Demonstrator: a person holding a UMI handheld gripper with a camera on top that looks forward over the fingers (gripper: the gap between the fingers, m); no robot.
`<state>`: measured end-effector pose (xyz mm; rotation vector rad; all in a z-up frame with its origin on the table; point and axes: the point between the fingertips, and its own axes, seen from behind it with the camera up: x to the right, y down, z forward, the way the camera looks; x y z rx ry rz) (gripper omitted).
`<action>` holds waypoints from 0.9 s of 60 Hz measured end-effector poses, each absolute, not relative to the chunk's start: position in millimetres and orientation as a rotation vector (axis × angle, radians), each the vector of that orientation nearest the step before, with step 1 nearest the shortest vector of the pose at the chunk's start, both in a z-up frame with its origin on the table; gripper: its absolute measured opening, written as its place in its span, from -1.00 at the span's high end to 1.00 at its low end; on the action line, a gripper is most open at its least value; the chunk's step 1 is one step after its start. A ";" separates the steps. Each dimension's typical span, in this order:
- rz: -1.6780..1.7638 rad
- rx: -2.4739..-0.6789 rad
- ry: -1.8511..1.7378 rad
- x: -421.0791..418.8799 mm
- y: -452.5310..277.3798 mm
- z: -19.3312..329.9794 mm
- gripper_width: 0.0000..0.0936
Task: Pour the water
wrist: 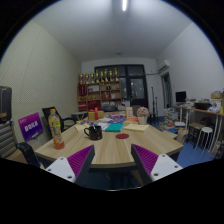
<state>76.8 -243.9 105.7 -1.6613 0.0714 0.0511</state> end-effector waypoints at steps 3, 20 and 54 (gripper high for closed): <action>0.048 -1.663 0.070 69.6 -248.9 105.4 -0.73; 0.028 -1.664 0.055 67.2 -250.8 103.9 -0.72; 0.263 -1.638 -0.196 -188.9 -107.4 98.8 -0.70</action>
